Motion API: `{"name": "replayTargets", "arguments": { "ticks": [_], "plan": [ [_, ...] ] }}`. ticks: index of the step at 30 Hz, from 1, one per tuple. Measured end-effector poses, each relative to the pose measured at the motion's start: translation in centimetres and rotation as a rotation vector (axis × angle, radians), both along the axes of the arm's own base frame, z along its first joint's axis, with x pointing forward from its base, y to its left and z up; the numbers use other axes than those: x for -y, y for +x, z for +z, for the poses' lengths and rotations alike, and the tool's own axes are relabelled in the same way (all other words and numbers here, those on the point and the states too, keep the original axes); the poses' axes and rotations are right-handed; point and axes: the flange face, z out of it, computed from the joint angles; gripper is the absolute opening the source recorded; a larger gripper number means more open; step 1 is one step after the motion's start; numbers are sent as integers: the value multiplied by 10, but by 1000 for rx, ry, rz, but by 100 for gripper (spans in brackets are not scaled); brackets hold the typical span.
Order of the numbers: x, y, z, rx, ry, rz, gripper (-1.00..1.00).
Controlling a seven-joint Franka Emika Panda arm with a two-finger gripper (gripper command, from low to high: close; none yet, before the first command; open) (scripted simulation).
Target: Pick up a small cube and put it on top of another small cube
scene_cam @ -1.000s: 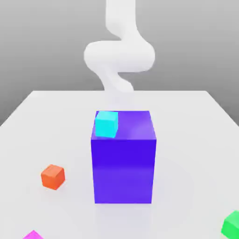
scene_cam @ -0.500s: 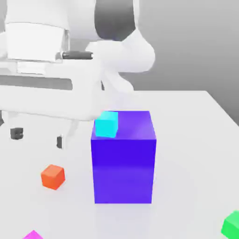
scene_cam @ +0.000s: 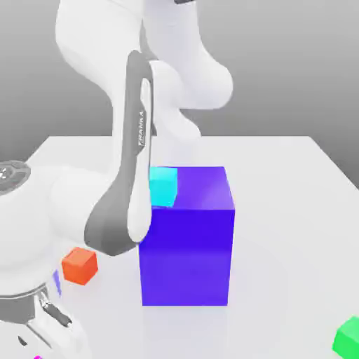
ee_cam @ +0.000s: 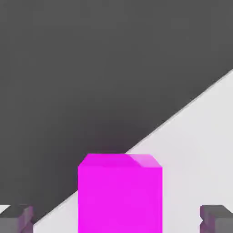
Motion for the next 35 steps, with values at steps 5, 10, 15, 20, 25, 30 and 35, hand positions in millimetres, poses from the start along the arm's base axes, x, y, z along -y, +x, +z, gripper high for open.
{"name": "replayTargets", "arguments": {
  "ticks": [5,10,15,20,25,30,35],
  "plan": [
    [0,0,0,1,0,0,-100],
    [0,0,38,0,1,0,-100],
    [-101,23,68,-2,12,142,-100],
    [-226,24,81,-4,18,317,-100],
    [-352,-6,95,-3,14,502,-100],
    [-453,-41,65,0,5,655,100],
    [-472,-48,54,0,2,685,100]
  ]
}}
